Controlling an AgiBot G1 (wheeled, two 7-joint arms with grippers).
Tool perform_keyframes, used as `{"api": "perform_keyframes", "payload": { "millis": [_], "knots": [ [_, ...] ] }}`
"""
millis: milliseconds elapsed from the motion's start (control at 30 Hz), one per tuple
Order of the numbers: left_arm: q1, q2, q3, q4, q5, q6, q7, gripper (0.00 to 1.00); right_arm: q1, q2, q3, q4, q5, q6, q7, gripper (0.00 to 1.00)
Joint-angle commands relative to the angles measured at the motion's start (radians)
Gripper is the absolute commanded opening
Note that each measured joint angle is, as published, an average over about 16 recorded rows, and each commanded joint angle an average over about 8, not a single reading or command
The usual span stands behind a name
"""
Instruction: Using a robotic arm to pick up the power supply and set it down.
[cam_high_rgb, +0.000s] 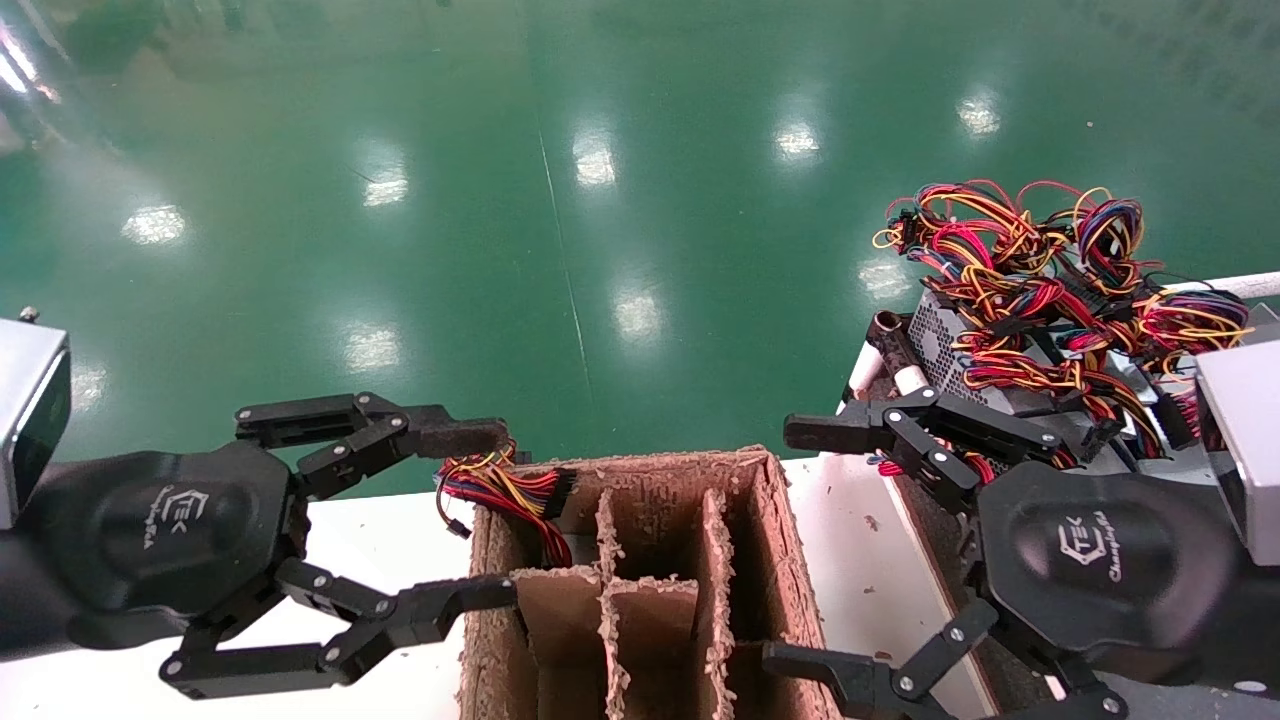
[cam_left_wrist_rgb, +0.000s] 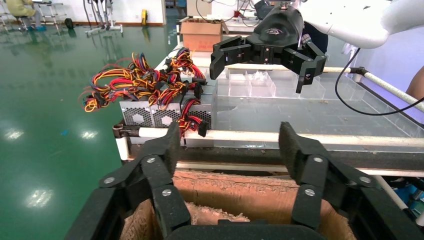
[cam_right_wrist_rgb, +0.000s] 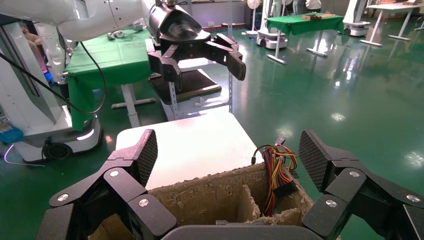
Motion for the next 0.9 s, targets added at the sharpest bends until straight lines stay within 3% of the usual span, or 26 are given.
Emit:
{"api": "perform_keyframes", "payload": {
  "millis": [33, 567, 867, 900],
  "knots": [
    [0.0, 0.0, 0.0, 0.0, 0.0, 0.0, 0.0, 0.0, 0.0, 0.0, 0.0, 0.0, 0.0, 0.0, 0.0, 1.0],
    [0.0, 0.0, 0.0, 0.0, 0.0, 0.0, 0.0, 0.0, -0.005, -0.002, -0.005, 0.005, -0.013, 0.012, 0.003, 1.0],
    [0.0, 0.0, 0.0, 0.0, 0.0, 0.0, 0.0, 0.0, -0.022, -0.03, -0.051, 0.043, -0.134, 0.156, 0.061, 1.0],
    [0.0, 0.0, 0.0, 0.0, 0.0, 0.0, 0.0, 0.07, -0.02, -0.038, -0.06, 0.044, -0.154, 0.176, 0.072, 1.0]
  ]
}}
